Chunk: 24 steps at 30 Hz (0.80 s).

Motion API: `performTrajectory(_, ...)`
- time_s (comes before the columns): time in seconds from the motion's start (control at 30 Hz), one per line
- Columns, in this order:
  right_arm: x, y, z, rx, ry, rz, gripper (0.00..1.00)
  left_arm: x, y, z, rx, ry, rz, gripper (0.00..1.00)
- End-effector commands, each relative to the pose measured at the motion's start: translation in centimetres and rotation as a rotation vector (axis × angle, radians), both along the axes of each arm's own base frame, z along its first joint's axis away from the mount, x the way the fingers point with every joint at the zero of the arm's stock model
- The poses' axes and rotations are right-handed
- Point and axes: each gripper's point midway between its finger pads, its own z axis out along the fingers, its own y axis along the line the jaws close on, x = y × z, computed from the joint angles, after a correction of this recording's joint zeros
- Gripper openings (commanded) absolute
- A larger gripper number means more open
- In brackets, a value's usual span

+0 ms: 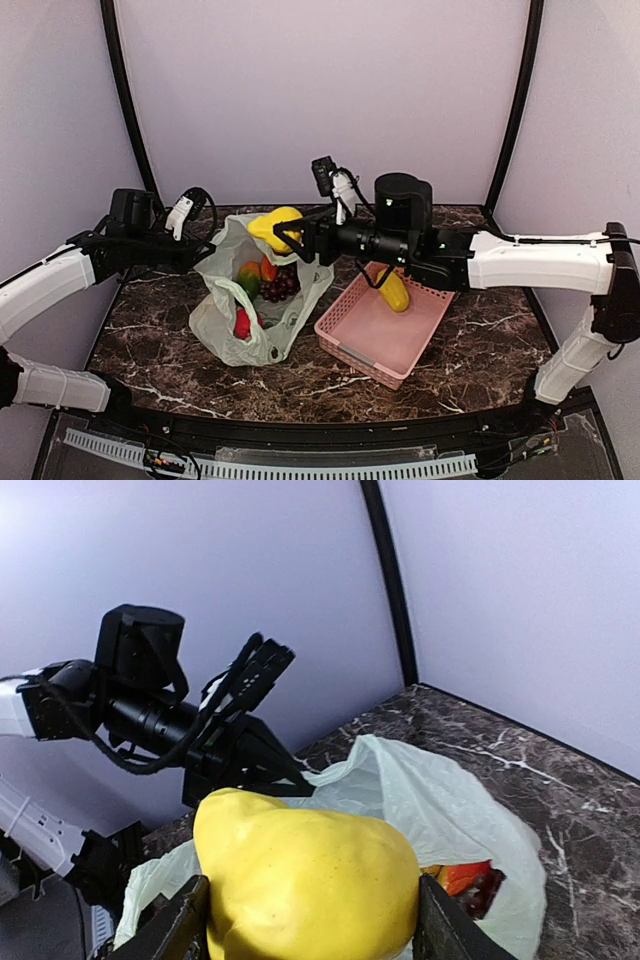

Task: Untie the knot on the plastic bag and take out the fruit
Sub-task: Pick up the fake fruit from the takeout bag, then place the fake fruit in the bin.

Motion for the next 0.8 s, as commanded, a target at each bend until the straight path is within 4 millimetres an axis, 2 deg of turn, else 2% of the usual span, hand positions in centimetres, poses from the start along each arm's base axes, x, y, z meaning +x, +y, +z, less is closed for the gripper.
performTrajectory(0.0, 3.7, -4.8, -1.8, -0.119, -0.020, -0.293, 0.31, 0.2, 0.5, 0.3, -0.001, 0.017, 0.030, 0.01)
performTrajectory(0.13, 4.8, -8.6, -2.6, -0.155, 0.019, -0.431, 0.31, 0.2, 0.7, 0.3, 0.005, 0.011, 0.035, 0.01)
performTrajectory(0.4, 7.3, -16.5, -5.8, -0.162, 0.179, -0.671, 0.30, 0.1, 0.6, 0.5, 0.000, -0.003, 0.024, 0.01)
performTrajectory(0.6, 8.1, -23.2, -10.9, -0.220, 0.357, -0.858, 0.30, 0.0, 0.9, 1.2, 0.002, -0.036, 0.037, 0.01)
performTrajectory(0.77, 7.3, -26.1, -14.5, -0.268, 0.464, -0.944, 0.29, -0.2, 0.9, 1.5, -0.001, -0.045, 0.037, 0.01)
